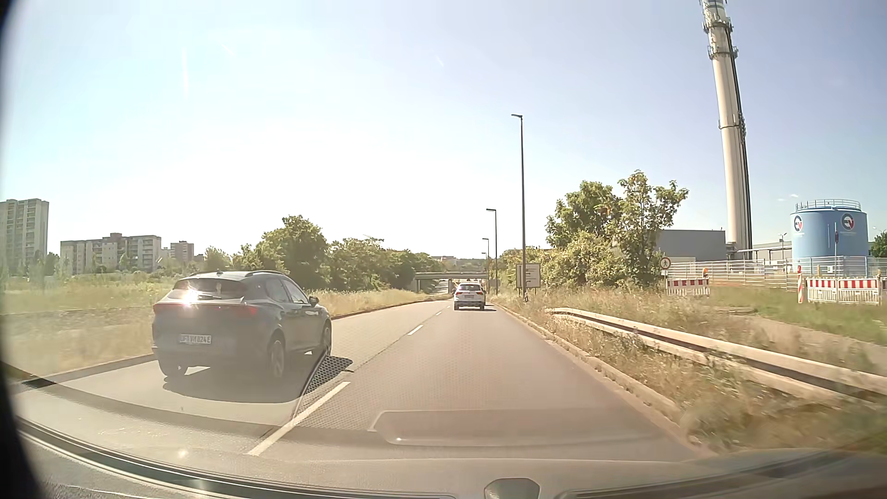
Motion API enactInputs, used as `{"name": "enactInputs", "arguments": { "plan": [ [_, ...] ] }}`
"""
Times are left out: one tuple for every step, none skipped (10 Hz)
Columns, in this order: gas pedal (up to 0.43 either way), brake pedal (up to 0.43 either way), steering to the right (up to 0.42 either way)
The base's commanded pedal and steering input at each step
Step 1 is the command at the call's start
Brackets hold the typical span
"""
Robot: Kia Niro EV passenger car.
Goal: Follow the waypoints while adhering to traffic rules and regulations
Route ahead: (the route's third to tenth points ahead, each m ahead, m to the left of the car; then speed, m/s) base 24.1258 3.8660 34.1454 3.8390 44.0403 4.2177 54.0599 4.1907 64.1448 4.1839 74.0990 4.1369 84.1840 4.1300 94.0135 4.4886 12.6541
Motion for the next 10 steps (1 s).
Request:
{"name": "enactInputs", "arguments": {
  "plan": [
    [0.150,0.024,0.000],
    [0.169,0.024,0.000],
    [0.169,0.024,0.000],
    [0.169,0.024,0.000],
    [0.177,0.024,0.000],
    [0.177,0.024,0.001],
    [0.177,0.024,0.001],
    [0.177,0.024,0.001],
    [0.177,0.024,0.001],
    [0.169,0.024,0.000]
  ]
}}
